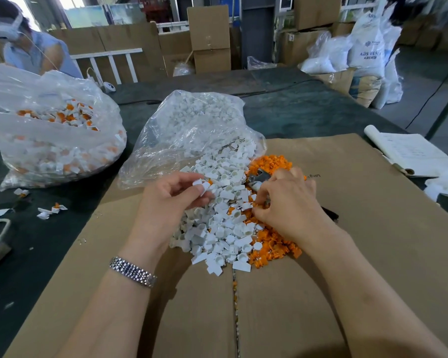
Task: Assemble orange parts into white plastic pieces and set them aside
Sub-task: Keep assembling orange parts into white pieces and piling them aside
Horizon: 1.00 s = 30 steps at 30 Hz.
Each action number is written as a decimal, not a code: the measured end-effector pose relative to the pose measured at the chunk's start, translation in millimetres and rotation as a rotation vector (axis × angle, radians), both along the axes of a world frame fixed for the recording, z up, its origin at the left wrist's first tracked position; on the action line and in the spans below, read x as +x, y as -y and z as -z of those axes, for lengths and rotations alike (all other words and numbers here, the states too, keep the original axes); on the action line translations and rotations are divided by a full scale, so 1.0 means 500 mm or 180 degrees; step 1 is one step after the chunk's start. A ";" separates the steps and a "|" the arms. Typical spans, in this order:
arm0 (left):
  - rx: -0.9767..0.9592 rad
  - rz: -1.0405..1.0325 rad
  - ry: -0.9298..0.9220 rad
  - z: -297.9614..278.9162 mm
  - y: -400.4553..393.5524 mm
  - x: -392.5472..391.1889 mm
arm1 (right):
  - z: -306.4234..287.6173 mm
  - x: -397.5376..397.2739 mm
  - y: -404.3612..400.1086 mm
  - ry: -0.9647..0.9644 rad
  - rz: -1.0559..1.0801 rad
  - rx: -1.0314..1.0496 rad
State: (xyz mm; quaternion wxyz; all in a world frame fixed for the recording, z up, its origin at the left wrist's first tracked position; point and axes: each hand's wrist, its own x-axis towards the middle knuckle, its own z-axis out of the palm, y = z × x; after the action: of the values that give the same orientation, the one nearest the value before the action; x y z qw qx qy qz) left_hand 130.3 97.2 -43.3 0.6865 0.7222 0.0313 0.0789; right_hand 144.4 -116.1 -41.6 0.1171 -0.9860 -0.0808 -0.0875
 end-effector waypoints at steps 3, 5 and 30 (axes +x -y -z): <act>-0.0711 0.0190 -0.0117 -0.004 0.005 0.000 | -0.005 0.002 0.012 0.0266 0.0011 0.0564; -0.1057 0.0342 -0.0185 -0.008 0.007 -0.001 | -0.016 0.000 0.014 0.0325 -0.0116 0.1265; -0.1953 0.0798 -0.0444 -0.025 0.035 0.008 | -0.085 0.002 -0.055 0.0482 -0.1098 0.1909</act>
State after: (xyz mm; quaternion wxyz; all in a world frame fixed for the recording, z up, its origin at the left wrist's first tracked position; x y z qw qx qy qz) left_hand 134.3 79.6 -30.6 0.8724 0.4837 0.0114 -0.0688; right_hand 145.4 -88.7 0.6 0.4081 -0.8703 -0.2252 -0.1591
